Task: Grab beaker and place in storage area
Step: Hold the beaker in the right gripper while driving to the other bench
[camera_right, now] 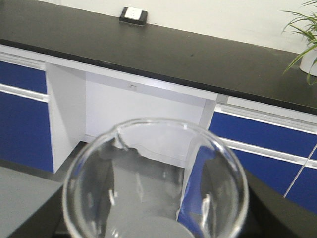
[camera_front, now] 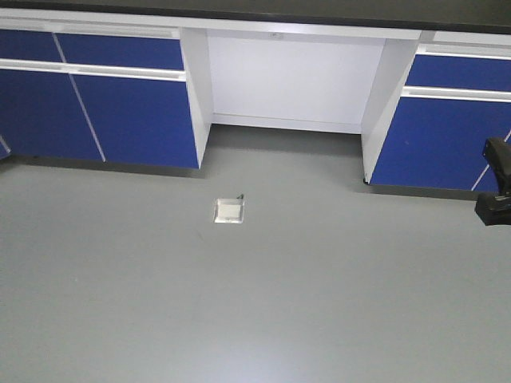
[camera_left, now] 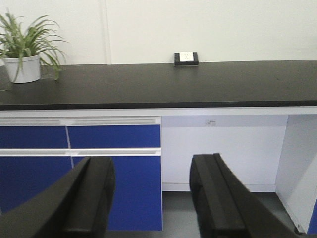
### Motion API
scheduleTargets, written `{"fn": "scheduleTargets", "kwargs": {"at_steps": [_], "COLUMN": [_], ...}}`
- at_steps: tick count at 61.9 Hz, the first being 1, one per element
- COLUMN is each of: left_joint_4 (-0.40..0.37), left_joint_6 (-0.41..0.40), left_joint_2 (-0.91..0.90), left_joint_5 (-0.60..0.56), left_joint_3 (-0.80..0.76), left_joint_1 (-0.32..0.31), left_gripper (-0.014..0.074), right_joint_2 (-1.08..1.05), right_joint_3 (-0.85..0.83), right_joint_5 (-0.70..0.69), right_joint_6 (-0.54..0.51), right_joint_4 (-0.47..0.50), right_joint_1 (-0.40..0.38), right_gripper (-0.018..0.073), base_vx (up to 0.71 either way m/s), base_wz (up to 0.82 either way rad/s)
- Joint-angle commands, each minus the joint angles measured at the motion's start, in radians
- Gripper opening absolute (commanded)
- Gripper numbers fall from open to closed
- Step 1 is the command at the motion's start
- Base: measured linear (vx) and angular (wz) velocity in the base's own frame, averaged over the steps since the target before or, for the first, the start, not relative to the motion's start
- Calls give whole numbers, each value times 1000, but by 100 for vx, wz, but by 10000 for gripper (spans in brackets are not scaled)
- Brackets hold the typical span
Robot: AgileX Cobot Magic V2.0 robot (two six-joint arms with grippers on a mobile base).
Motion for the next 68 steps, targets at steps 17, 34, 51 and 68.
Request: {"fn": "scheduleTargets", "kwargs": {"at_steps": [17,34,51,68], "left_joint_4": [-6,-6,-6,-6], "left_joint_6": [-7,-7,-7,-7], "left_joint_2": [1,1,1,1], "left_joint_5": [-78,-78,-78,-78], "left_joint_3": [-32,-32,-32,-32], "left_joint_1": [-4,-4,-4,-4], "left_gripper": [478,478,478,478], "right_joint_2": [-5,-5,-5,-5], "right_joint_3": [-32,-32,-32,-32], "right_joint_5": [-77,-77,-77,-77], "right_joint_6": [-1,-1,-1,-1], "right_joint_4": [-1,-1,-1,-1], "right_joint_1": [-1,-1,-1,-1], "right_gripper": [-8,-8,-8,-8], "base_vx": [40,43,43,40], "base_wz": [-11,-10,-12,-7]}}
